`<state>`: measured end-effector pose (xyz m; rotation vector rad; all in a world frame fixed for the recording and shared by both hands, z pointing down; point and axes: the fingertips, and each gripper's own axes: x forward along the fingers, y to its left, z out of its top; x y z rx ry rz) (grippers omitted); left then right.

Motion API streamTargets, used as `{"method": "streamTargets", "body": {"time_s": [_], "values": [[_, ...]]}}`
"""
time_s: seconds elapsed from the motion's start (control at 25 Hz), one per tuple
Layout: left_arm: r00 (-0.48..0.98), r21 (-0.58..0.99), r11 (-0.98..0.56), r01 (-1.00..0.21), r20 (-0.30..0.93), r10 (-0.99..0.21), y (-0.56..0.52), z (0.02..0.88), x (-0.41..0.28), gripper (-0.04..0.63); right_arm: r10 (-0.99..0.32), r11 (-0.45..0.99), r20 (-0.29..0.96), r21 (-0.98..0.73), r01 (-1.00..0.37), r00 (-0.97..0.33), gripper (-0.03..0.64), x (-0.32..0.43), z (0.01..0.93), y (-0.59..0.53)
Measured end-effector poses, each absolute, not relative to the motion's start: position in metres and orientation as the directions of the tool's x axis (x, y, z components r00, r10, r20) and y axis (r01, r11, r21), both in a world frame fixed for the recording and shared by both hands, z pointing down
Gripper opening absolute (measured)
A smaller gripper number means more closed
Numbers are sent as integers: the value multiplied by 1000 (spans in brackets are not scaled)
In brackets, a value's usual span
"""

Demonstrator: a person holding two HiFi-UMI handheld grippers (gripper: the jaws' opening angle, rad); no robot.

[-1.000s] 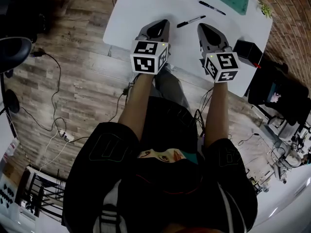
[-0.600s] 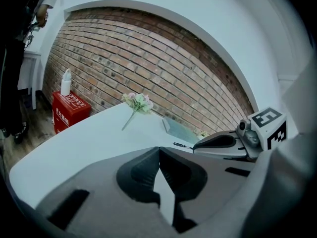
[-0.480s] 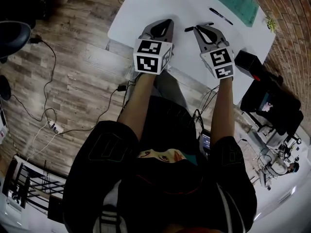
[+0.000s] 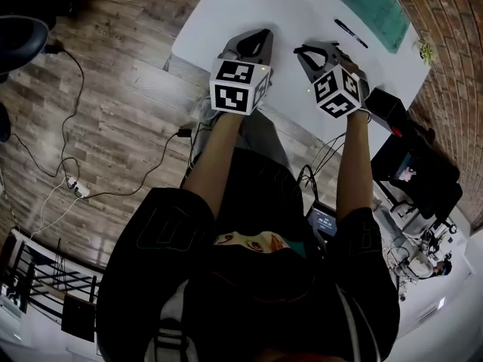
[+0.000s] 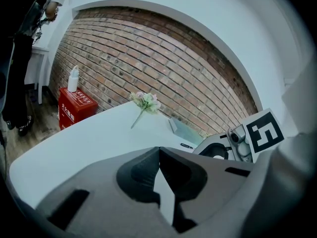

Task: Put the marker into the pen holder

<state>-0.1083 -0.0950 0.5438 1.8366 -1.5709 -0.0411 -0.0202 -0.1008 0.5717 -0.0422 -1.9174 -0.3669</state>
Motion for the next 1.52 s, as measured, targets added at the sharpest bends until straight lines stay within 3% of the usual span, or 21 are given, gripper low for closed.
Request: {"method": "streamTargets", "body": {"time_s": [0.32, 0.68, 1.0, 1.52], "values": [[247, 528, 8, -849, 410, -878, -95, 548, -115, 5, -100, 874, 971, 189, 447, -215, 80, -15, 595, -92], [230, 532, 24, -846, 405, -885, -96, 545, -125, 5, -90, 819, 988, 146, 555, -127, 78, -17, 604, -90], [238, 527, 8, -850, 398, -886, -101, 540, -126, 5, -92, 843, 989, 140, 520, -117, 66, -18, 602, -90], [303, 504, -90, -859, 359, -883, -119, 516, -104, 5, -207, 934, 909, 294, 204, -360, 64, -26, 552, -105]]}}
